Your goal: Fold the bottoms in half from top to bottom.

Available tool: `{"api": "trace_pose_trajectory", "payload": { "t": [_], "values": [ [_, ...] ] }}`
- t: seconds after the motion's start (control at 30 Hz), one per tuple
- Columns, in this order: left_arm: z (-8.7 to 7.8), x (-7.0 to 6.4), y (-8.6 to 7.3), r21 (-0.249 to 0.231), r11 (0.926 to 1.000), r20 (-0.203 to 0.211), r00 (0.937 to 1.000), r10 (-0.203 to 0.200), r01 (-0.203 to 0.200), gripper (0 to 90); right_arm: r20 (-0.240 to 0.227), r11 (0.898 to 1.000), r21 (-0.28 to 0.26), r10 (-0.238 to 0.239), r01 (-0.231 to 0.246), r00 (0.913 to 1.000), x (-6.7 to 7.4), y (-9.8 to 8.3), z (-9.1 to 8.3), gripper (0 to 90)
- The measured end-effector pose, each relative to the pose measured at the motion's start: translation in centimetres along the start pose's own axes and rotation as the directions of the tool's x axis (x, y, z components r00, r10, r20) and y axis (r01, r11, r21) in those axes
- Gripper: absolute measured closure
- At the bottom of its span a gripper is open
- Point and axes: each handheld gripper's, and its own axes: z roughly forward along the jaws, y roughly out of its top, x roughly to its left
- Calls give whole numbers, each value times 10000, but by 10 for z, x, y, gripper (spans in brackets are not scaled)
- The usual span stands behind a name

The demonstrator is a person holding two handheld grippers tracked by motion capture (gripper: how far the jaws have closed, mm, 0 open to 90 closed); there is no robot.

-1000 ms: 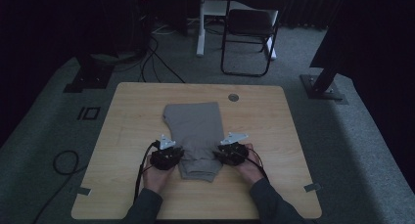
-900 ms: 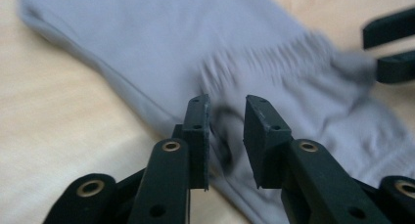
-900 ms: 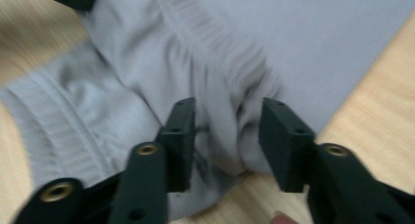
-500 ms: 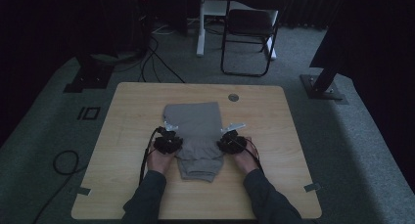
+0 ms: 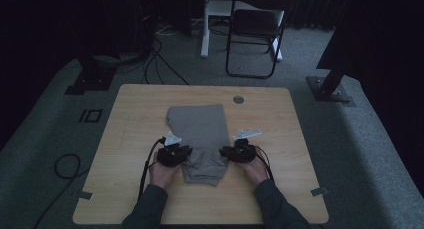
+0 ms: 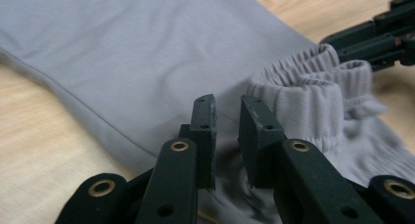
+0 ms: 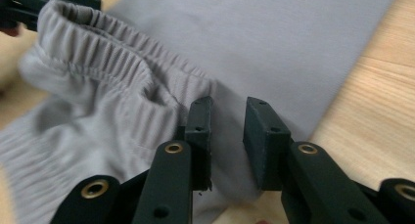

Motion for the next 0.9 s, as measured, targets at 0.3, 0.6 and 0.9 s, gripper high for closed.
{"api": "trace_pose_trajectory", "payload": {
  "t": [0.3,0.6,0.9],
  "values": [
    [-11,-15,-25,92,9990,825,9957,421,-430,754,-691,9959,-152,-895,887,9936,14,-10,-13,675],
    [-16,-17,-40,376,9974,841,9948,583,-617,742,417,9866,-1515,-546,603,9976,9,11,-33,663],
    [-24,-16,-43,39,9991,940,9947,419,-425,700,24,9949,42,-1009,1009,9949,35,7,3,654]
  ]
}}
